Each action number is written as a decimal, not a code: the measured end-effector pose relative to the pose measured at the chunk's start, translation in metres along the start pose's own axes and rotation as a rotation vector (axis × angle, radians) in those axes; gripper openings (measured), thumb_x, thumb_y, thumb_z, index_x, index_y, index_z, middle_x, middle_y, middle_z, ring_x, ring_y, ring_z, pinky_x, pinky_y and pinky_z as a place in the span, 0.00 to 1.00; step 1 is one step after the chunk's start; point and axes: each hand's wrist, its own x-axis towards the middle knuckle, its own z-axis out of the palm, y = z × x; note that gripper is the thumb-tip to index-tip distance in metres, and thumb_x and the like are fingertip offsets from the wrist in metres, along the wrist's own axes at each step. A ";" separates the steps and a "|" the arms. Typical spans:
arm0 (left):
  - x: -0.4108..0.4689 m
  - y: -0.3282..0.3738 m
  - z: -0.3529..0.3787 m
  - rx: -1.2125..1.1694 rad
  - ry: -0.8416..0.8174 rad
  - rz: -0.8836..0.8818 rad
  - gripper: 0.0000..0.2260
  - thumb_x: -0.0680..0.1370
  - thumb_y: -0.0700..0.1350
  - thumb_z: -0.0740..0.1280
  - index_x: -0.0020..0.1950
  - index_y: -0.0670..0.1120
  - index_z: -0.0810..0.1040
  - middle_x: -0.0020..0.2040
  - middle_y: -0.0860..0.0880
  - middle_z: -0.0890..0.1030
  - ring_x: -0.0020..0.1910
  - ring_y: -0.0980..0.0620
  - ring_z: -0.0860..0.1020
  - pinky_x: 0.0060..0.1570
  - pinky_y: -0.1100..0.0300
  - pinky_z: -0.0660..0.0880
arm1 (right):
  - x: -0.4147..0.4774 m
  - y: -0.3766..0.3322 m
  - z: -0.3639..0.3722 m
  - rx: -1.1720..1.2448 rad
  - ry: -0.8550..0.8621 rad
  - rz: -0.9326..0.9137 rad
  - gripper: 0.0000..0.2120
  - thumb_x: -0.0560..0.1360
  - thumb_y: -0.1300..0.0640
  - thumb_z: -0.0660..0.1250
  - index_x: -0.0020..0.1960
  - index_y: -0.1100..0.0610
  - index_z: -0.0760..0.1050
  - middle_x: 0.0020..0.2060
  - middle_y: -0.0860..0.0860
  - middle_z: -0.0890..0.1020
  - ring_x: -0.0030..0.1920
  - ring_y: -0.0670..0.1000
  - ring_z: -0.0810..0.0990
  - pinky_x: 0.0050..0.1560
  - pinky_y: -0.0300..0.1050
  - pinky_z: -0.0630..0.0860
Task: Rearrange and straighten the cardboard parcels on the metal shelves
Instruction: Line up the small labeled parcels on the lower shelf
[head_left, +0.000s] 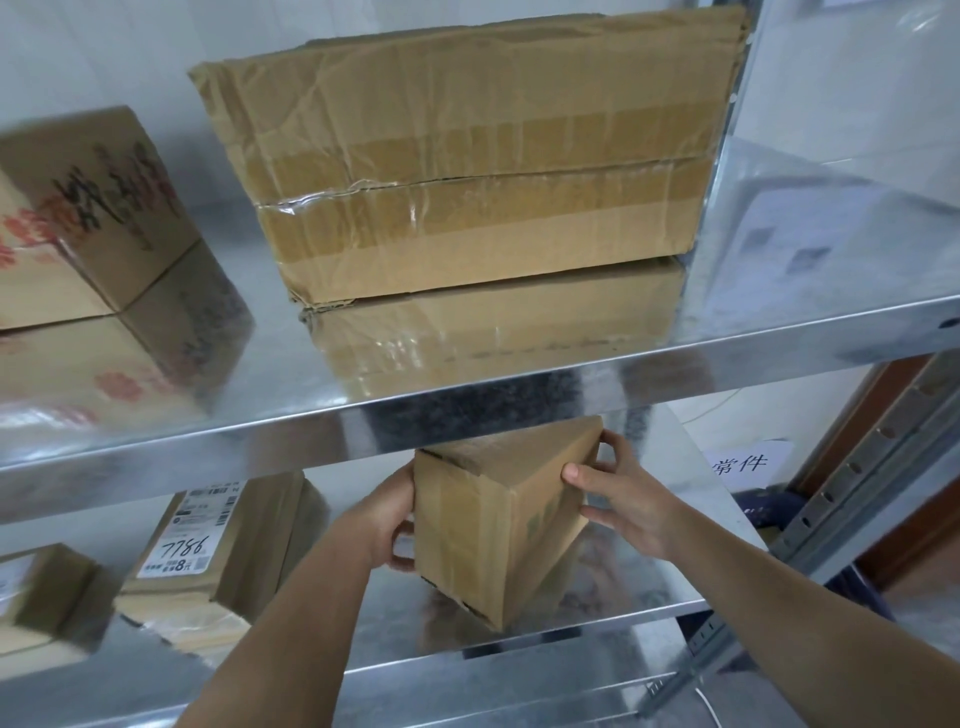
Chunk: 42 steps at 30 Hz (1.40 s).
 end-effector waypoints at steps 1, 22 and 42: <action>0.005 -0.003 0.000 0.047 0.074 -0.009 0.21 0.84 0.60 0.55 0.53 0.45 0.79 0.52 0.43 0.80 0.50 0.44 0.77 0.56 0.45 0.74 | 0.000 -0.001 -0.001 -0.005 0.016 -0.010 0.45 0.61 0.53 0.80 0.70 0.42 0.60 0.66 0.57 0.76 0.65 0.56 0.77 0.71 0.61 0.71; 0.029 0.001 0.000 -0.117 0.314 0.147 0.22 0.85 0.53 0.56 0.42 0.40 0.79 0.37 0.41 0.82 0.36 0.42 0.81 0.36 0.56 0.78 | 0.011 0.005 -0.011 0.129 0.171 0.057 0.33 0.83 0.35 0.50 0.63 0.58 0.81 0.56 0.58 0.86 0.57 0.56 0.85 0.58 0.53 0.78; 0.030 -0.029 0.013 -0.242 0.153 0.221 0.14 0.85 0.54 0.61 0.52 0.48 0.83 0.44 0.48 0.87 0.45 0.47 0.83 0.43 0.54 0.76 | 0.015 0.013 -0.016 -0.155 0.173 0.153 0.24 0.81 0.33 0.59 0.65 0.49 0.76 0.56 0.53 0.85 0.58 0.55 0.82 0.60 0.54 0.77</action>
